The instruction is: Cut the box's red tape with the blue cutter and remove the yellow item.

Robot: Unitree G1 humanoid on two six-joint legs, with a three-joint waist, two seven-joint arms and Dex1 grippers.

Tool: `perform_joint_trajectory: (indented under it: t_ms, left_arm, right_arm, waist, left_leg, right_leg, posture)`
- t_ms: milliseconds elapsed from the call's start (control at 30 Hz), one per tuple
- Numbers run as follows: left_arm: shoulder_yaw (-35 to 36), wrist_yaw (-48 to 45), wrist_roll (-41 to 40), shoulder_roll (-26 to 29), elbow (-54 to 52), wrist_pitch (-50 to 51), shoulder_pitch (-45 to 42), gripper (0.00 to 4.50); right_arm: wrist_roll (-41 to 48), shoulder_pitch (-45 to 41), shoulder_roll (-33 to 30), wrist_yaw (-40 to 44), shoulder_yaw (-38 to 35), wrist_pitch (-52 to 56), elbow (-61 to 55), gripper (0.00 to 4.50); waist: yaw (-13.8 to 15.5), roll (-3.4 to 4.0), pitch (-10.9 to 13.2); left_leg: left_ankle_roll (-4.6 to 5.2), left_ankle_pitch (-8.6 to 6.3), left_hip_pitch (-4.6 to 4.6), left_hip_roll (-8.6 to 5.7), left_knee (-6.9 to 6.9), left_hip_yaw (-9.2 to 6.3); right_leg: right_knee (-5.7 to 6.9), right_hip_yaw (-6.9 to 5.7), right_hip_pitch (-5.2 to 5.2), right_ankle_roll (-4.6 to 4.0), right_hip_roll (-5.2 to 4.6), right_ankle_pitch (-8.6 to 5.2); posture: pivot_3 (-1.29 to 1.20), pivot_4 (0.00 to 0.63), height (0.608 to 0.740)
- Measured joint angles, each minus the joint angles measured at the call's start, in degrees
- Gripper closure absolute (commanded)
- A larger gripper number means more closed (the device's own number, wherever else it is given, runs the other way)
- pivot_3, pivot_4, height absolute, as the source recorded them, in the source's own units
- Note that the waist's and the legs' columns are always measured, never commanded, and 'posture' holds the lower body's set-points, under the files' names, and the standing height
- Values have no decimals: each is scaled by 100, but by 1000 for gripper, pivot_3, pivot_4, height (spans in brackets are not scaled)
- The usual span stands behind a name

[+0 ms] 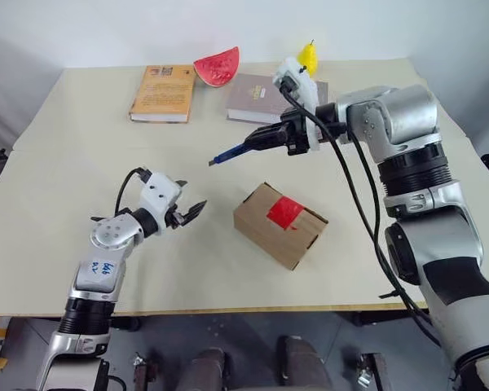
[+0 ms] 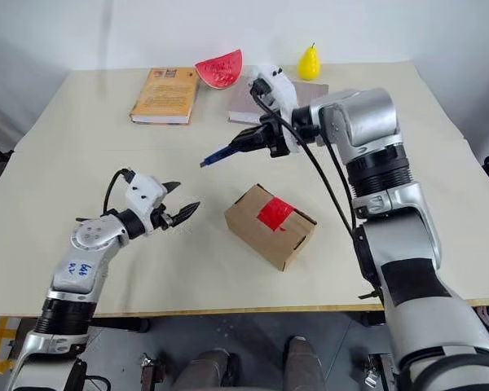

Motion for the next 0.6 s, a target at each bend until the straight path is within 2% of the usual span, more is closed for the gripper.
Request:
perform_joint_trajectory:
  t_ms: [300, 600]
  left_arm:
    - [549, -488, -777, 725, -728, 1327, 285, 0]
    - [1111, -580, -1792, 887, -2224, 2395, 1213, 0]
  right_arm:
    - [229, 334, -417, -561, -555, 359, -844, 4344]
    - [594, 1277, -944, -988, -1098, 454, -2117, 4344]
  waist:
    - [-3, 0, 0]
    - [38, -2, 2]
  left_leg:
    - [-1, -1, 0, 2, -5, -1]
    - [0, -1, -1, 4, -2, -2]
  right_leg:
    - [-1, 4, -1, 0, 1, 0]
    - [-10, 19, 7, 0, -1, 0]
  posture:
    - [0, 150, 740]
    - [0, 150, 740]
